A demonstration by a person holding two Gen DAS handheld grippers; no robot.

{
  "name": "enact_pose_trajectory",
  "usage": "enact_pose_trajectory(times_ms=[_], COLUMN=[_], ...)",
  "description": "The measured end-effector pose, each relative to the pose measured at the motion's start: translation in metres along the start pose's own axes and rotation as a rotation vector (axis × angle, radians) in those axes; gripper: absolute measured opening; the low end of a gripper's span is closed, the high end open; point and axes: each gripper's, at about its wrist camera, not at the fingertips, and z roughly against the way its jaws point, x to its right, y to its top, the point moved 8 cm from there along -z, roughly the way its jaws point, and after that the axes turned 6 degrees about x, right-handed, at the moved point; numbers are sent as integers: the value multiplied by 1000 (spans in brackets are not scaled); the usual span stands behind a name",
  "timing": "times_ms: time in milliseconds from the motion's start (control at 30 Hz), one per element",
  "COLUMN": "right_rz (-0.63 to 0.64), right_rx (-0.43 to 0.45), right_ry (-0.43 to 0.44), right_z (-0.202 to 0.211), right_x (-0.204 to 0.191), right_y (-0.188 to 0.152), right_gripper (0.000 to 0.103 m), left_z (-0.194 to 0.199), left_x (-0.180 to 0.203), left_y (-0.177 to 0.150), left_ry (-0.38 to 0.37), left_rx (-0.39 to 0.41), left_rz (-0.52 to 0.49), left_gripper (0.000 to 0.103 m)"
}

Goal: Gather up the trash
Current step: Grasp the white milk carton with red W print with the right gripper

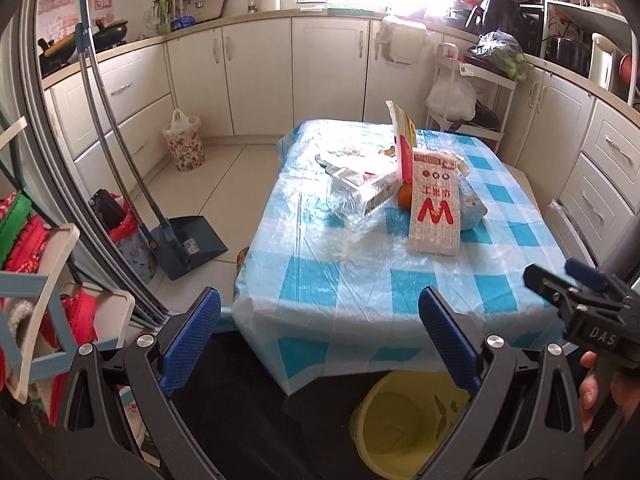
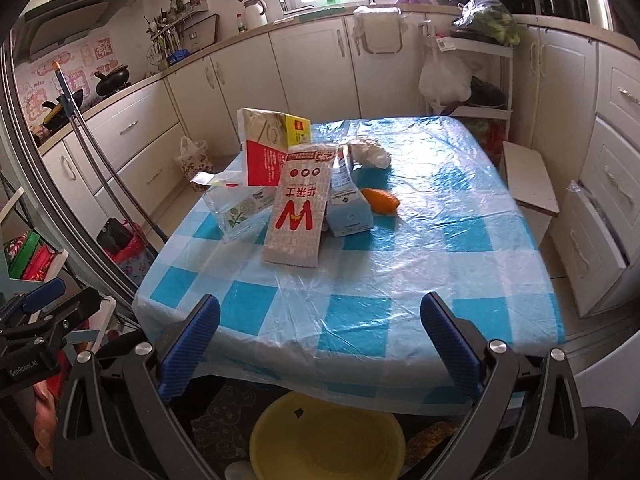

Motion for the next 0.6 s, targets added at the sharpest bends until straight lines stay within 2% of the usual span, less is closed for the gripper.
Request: enact_pose_trajectory(times_ms=[133,233,367,600], right_rz=[-67,-129,-228,-368], right_rx=[-46,-87,-130,-148], right_ry=[85,141,183,267], right_z=[-34,-62,-95,-126], right_x=[-2,-2,3,12], right_y=[6,11,14,11], right_gripper=[93,80,71,57], left_z=[-13,-27,-55,-132], left_x=[4,13,31,62], left_y=[26,50,83,126], left_ry=[-10,-42,-66,-93], left_rx=[33,60,77,32], left_rz=[-2,-6,-27,-43], left_gripper=[96,96,96,96])
